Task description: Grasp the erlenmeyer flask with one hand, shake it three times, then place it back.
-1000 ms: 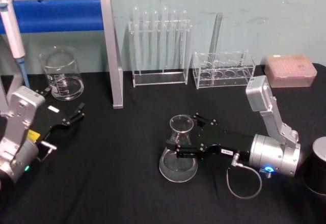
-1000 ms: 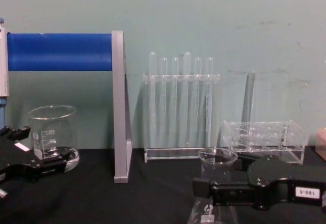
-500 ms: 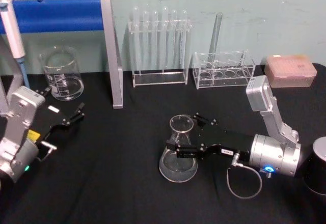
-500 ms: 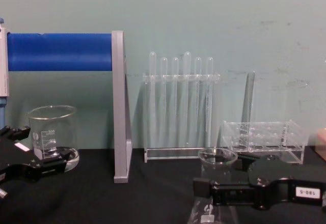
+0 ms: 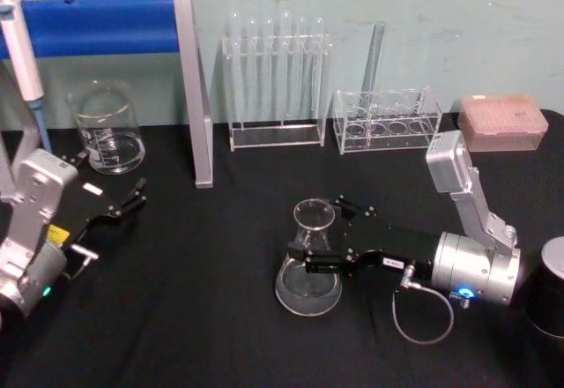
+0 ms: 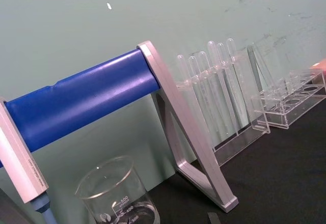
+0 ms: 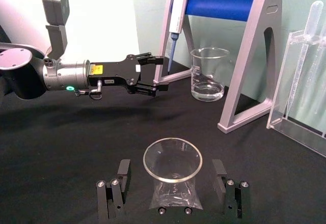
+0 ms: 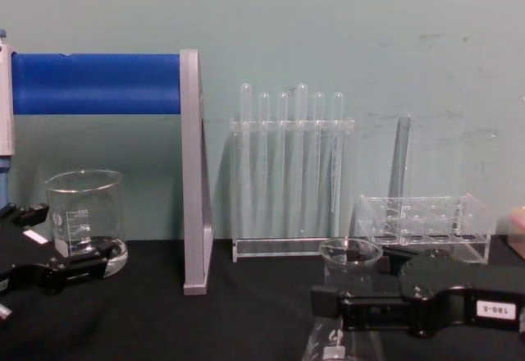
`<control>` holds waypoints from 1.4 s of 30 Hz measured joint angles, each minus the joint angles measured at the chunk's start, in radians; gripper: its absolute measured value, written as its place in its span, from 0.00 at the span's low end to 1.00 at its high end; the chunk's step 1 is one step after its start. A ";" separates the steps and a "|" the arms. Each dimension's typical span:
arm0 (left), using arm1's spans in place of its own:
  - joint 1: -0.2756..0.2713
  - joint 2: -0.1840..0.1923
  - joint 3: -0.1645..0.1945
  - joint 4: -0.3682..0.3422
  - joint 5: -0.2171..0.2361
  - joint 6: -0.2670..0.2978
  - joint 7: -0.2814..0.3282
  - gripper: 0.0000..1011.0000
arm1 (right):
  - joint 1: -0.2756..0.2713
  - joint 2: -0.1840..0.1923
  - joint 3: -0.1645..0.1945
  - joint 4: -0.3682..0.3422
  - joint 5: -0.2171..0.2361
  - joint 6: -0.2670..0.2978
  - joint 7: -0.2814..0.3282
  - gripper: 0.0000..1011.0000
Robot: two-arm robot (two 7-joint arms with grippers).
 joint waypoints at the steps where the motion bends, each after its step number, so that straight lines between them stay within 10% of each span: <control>1: 0.000 0.000 0.000 0.000 0.000 0.000 0.000 0.99 | 0.000 0.000 0.000 0.000 0.000 0.000 0.000 0.99; 22: 0.000 0.000 0.000 0.000 0.000 0.000 0.000 0.99 | 0.000 0.000 0.000 0.000 0.000 0.000 0.000 0.47; 42: 0.000 0.000 0.000 0.000 0.000 0.000 0.000 0.99 | 0.000 0.000 0.000 0.000 0.000 0.000 0.000 0.45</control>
